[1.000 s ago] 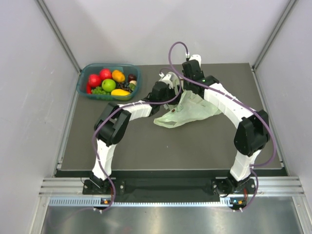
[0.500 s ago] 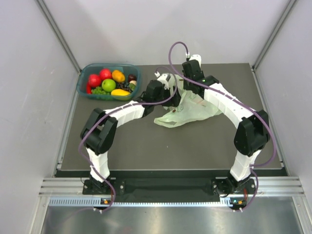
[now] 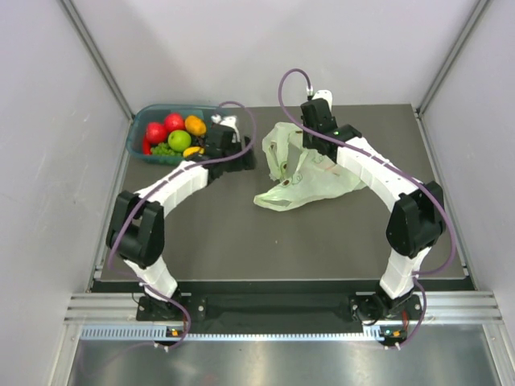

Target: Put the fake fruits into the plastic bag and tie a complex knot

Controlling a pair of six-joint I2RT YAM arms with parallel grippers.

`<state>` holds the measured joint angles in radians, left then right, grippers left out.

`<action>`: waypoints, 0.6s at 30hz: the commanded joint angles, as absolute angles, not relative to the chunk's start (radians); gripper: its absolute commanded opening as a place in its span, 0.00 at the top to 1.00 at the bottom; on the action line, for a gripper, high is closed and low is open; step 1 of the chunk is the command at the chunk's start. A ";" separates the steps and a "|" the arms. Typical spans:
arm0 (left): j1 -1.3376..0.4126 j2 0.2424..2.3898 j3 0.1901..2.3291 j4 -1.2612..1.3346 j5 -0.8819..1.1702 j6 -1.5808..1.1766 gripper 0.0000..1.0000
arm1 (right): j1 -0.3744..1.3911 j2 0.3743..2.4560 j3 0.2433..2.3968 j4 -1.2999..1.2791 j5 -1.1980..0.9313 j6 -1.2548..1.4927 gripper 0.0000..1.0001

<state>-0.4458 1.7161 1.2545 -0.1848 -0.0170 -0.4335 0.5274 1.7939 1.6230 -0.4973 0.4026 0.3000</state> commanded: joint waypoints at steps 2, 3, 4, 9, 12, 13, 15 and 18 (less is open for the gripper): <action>-0.307 1.620 1.288 -0.207 0.032 -0.407 0.18 | 0.526 1.767 1.635 -0.459 0.411 0.310 1.00; -0.249 1.626 1.299 -0.215 0.041 -0.407 0.16 | 0.526 1.769 1.637 -0.462 0.410 0.310 1.00; -0.221 1.632 1.313 -0.224 0.047 -0.403 0.14 | 0.526 1.769 1.637 -0.462 0.408 0.307 1.00; -0.080 1.732 1.460 -0.322 -0.034 -0.400 0.13 | 0.526 1.769 1.638 -0.463 0.407 0.307 1.00; -0.049 1.825 1.567 -0.362 -0.063 -0.393 0.12 | 0.526 1.772 1.641 -0.463 0.402 0.305 1.00; -0.048 1.853 1.597 -0.376 -0.067 -0.387 0.12 | 0.526 1.772 1.641 -0.462 0.402 0.305 1.00; -0.048 1.931 1.689 -0.400 -0.130 -0.373 0.12 | 0.526 1.775 1.643 -0.463 0.399 0.302 1.00; -0.048 2.009 1.778 -0.433 -0.253 -0.345 0.09 | 0.526 1.775 1.644 -0.463 0.397 0.299 1.00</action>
<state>-0.0414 1.9491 1.6955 -0.3660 -0.1154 -0.3882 0.5274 1.7939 1.6230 -0.4980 0.3977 0.2993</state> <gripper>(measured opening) 0.898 0.007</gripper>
